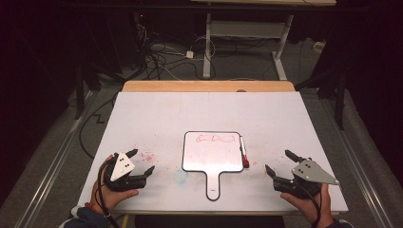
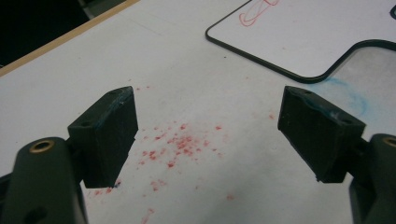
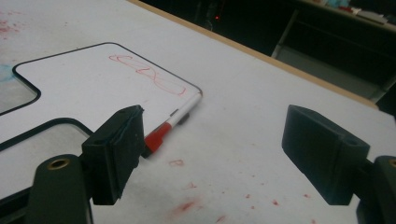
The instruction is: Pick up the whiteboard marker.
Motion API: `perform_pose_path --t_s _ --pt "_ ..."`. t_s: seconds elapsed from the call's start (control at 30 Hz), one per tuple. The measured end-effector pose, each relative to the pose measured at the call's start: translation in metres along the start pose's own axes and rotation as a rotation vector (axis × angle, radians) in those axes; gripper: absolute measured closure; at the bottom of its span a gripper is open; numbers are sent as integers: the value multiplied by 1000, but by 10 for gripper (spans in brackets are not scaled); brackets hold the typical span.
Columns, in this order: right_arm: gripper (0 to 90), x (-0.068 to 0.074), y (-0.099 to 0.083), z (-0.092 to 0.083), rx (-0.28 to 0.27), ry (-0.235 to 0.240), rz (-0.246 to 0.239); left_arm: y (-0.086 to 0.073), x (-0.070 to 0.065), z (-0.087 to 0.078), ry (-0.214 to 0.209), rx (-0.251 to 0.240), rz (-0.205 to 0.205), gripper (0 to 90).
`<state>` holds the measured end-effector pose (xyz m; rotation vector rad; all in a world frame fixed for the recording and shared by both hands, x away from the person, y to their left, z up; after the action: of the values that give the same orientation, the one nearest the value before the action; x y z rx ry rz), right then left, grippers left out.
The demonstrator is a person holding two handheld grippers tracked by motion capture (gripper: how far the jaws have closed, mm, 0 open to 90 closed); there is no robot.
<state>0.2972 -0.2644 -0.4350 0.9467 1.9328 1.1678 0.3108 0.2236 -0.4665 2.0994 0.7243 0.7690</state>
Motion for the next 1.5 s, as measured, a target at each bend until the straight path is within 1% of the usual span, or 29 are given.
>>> perform_pose_path --t_s 0.03,0.07,0.1,0.13,0.17,0.2,0.23,0.27,0.3,0.37,0.4,0.47,0.53,0.57,0.67,0.77,0.83,0.9,0.93,0.97,1.0,1.13,1.17,1.27,1.33,1.37,1.4,1.5 --pt "232 -2 -1 2 11 3 8 0 0 1 -2 16 12 189" --pt "240 -2 -2 3 14 8 8 0 0 1 -2 16 12 195" --pt "248 -3 -3 4 29 15 21 -1 0 4 4 27 3 199" --pt "251 -3 -3 4 36 19 25 -1 0 4 4 27 3 199" --pt "254 -4 -4 4 46 31 29 -2 0 4 -9 37 -16 201" --pt "255 -5 -4 5 56 39 33 -3 0 5 -10 43 -19 208" --pt "255 -5 -5 6 64 37 38 -3 -1 6 -9 54 -10 210" --pt "255 -6 -5 6 74 46 44 -3 -1 6 -9 54 -10 210" --pt "257 -7 -6 7 94 61 58 -3 -1 7 -8 63 14 210" --pt "263 -8 -7 8 111 62 66 -3 -1 8 -12 68 17 210" --pt "265 -10 -7 9 131 76 75 -4 -2 9 -16 75 17 210" --pt "283 -11 -7 11 175 65 90 -3 -2 9 -21 74 14 210" --pt "298 -12 -9 14 216 100 122 -3 -3 10 -23 76 16 210" --pt "307 -13 -8 14 222 103 129 -3 -5 11 -26 85 33 210" --pt "306 -16 -5 20 243 117 145 -3 -6 12 -32 90 35 210" --pt "309 -17 0 29 273 130 163 -3 -5 15 -25 105 34 210" --pt "325 -16 2 37 306 154 172 -4 -5 16 -27 107 33 210" --pt "350 -16 3 45 339 168 188 -4 -6 16 -28 110 34 210" --pt "350 -16 3 45 339 168 188 -4 -6 16 -26 111 37 210" --pt "358 -15 3 51 377 182 209 -4 -6 16 -26 113 41 210" --pt "370 -15 4 53 384 187 213 -4 -7 16 -25 117 43 210" --pt "423 -12 11 64 424 235 237 -4 -7 17 -16 128 50 210" --pt "424 -11 13 67 429 234 242 -4 -8 18 -14 130 50 210" --pt "446 -12 19 78 461 252 259 -4 -9 18 -12 132 52 210" --pt "447 -11 19 81 464 250 263 -4 -9 18 -13 135 56 210" --pt "447 -11 20 85 476 247 263 -4 -9 18 -13 134 57 210" --pt "447 -9 20 94 503 263 271 -4 -9 18 -12 134 57 210" --pt "467 -6 21 105 523 266 282 -4 -8 17 -10 133 56 210"
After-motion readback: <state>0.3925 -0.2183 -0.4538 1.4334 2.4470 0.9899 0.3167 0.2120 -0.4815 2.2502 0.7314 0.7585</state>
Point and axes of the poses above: each handheld gripper's, and its own axes: z roughly forward along the jaws, y roughly out of its top, x roughly to its left, the point moved 2 cm from there along z, roughly forward along the jaws, and after that the axes turned 4 degrees about z, right-handed, at the moved point
